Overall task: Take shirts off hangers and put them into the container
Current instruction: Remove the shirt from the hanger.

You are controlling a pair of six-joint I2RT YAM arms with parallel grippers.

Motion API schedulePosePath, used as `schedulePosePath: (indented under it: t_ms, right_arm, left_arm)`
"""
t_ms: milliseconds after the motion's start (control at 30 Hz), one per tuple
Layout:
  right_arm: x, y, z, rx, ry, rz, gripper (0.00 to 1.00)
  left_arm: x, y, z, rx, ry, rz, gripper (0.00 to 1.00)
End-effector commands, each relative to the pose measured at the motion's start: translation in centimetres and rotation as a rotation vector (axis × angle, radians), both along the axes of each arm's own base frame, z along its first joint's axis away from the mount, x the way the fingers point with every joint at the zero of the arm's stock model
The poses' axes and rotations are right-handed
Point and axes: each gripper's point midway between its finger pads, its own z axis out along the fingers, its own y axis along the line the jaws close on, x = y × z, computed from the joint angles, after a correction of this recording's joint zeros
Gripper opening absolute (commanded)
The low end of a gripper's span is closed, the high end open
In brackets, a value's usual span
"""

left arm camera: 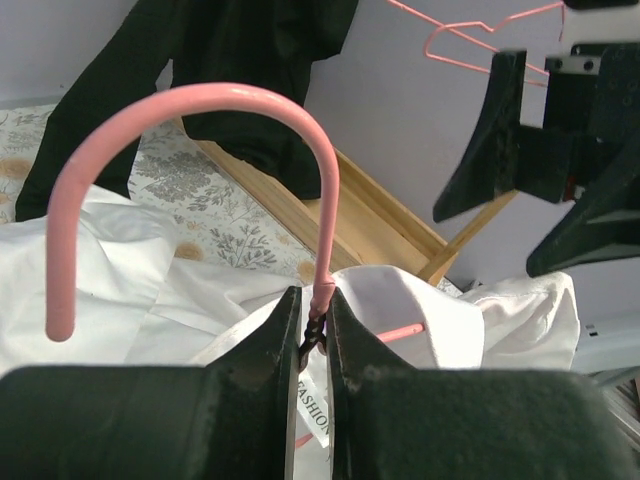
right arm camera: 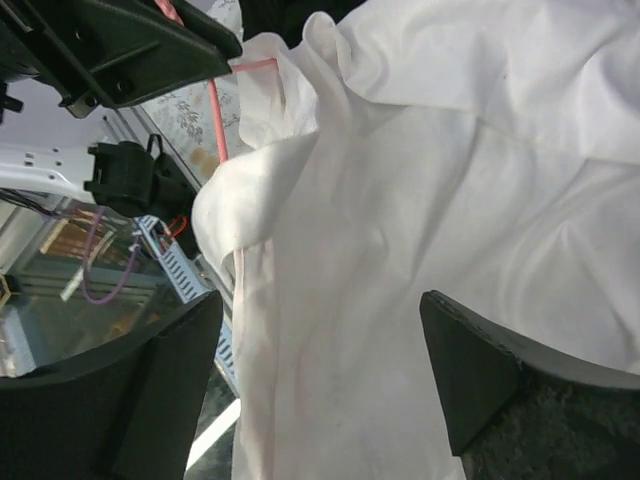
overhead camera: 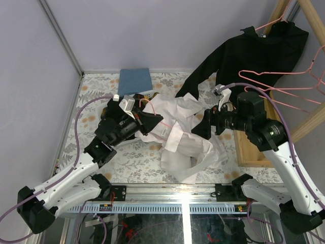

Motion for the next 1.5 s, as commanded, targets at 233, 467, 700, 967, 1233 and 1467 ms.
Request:
schedulePosePath:
  t_ms: [233,467,700,967,1233,1467]
  right_arm:
    - [0.6,3.8,-0.4,-0.162,-0.184,0.213,0.88]
    - [1.1,5.6,-3.3,-0.260,-0.228,0.216,0.63]
    - [0.3,6.2,-3.2,-0.192,-0.252,0.217,0.37]
    - [0.1,8.0,-5.1,-0.225,-0.152,0.234,0.23]
    - [4.7,0.4,2.4,-0.199,-0.373,-0.297,0.00]
    - [1.0,-2.6,11.6,0.046,-0.516,-0.302,0.00]
  left_arm:
    - [-0.6,-1.8,1.8,0.086,-0.037,-0.001,0.00]
    - [-0.6,-2.6,1.6,0.120,-0.022,0.006,0.00]
    - [-1.1,-1.7,2.8,0.102,-0.049,0.020,0.00]
    - [-1.9,-1.9,3.9,0.083,-0.068,-0.017,0.00]
    - [-4.8,1.5,3.4,0.062,-0.006,-0.005,0.83]
    - [-7.7,5.1,4.0,0.032,-0.066,0.005,1.00]
